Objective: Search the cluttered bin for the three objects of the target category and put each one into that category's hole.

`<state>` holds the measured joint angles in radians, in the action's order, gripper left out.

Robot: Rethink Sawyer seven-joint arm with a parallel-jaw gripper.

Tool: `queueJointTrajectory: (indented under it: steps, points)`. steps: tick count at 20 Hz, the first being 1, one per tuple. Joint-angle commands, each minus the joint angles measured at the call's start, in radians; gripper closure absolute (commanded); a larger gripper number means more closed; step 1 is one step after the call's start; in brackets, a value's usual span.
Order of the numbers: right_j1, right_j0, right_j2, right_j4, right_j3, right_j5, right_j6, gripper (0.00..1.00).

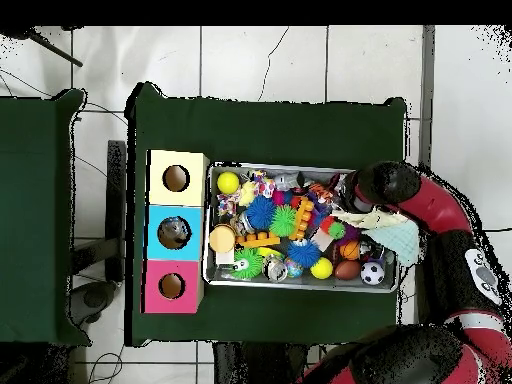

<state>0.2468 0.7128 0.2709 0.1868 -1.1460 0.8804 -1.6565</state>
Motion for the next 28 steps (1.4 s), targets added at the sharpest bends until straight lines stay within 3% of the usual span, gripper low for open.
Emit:
queueJointTrajectory:
  steps: [1, 16, 22, 28]
  points:
    - [-0.072, -0.041, 0.03, 0.075, -0.075, 0.2, 0.181, 0.0]
    - [-0.152, -0.088, 0.013, 0.155, 0.054, 0.203, 0.211, 0.0]
    - [-0.123, -0.116, -0.003, 0.225, 0.064, 0.16, 0.236, 0.0]
    - [-0.081, -0.22, -0.094, 0.323, 0.114, 0.264, 0.209, 0.0]
